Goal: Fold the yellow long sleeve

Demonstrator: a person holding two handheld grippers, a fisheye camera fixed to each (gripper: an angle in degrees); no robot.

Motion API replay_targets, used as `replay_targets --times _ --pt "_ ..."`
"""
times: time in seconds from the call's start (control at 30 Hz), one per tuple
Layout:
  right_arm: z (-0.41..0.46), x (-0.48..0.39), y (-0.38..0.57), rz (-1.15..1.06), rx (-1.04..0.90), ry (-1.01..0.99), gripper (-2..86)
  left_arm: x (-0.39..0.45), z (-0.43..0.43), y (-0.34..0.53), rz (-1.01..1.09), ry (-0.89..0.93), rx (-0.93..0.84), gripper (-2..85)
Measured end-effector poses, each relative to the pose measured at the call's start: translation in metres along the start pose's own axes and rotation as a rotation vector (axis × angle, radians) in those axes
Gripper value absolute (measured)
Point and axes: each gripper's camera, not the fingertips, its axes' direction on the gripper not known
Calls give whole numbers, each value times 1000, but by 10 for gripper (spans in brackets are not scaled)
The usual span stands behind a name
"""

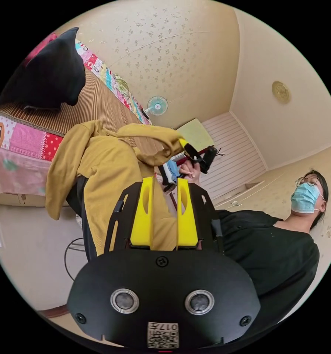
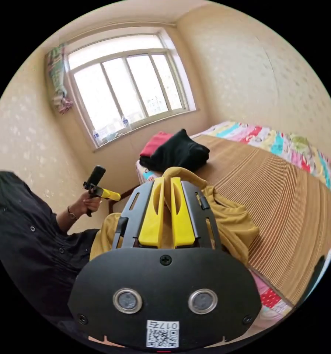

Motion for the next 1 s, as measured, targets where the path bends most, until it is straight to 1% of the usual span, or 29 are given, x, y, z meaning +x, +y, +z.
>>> replay_targets --times 0.07,0.1,0.13,0.17,0.2,0.27,0.33,0.4,0.5,0.57,0.6,0.67,0.7,0.77,0.8,0.83,0.87,0.9,0.93,0.97,1.0 --pt "-9 -49 16 -229 -80 84 46 -5 1 4 -22 -11 -3 109" --pt "-5 -57 24 -263 -116 96 48 -7 4 6 -37 -15 -8 119" --pt "8 -68 43 -302 -197 104 50 -8 9 7 -47 -19 -12 126" --pt "26 -72 66 -314 -295 89 50 -8 12 7 -48 -21 -13 128" --pt "36 -73 78 -307 -348 78 50 -7 18 7 -48 -24 -14 131" --pt "67 -67 118 -207 -537 41 47 -2 27 7 -39 -37 -12 134" --pt "69 -65 135 -135 -557 33 45 11 41 3 -2 -64 -22 135" --pt "54 -60 144 -71 -485 21 48 24 54 -3 38 -76 -51 135" --pt "24 -41 148 52 -365 -60 66 48 89 -16 134 -60 -158 138" --pt "6 -23 155 120 -296 -134 84 57 112 -26 176 -91 -232 146" --pt "3 -18 156 137 -282 -154 89 59 127 -33 204 -135 -269 156" --pt "-7 6 165 235 -237 -240 105 51 149 -42 215 -207 -326 152" --pt "-9 13 168 273 -225 -262 106 41 164 -47 218 -228 -367 128" --pt "-22 44 183 427 -122 -363 94 24 184 -52 208 -180 -440 72" --pt "-29 50 187 453 -80 -392 83 22 190 -57 210 -82 -460 47" --pt "-47 60 192 500 22 -423 60 32 187 -63 266 38 -430 42" --pt "-71 65 193 510 151 -445 51 41 183 -66 308 89 -404 41" --pt "-85 64 192 492 219 -455 46 60 171 -71 401 153 -349 40" --pt "-111 57 185 431 335 -458 45 81 156 -74 510 184 -307 39" --pt "-133 44 173 337 399 -446 44 90 149 -75 569 193 -296 39" --pt "-140 35 166 279 403 -437 44 109 133 -72 690 189 -282 40"
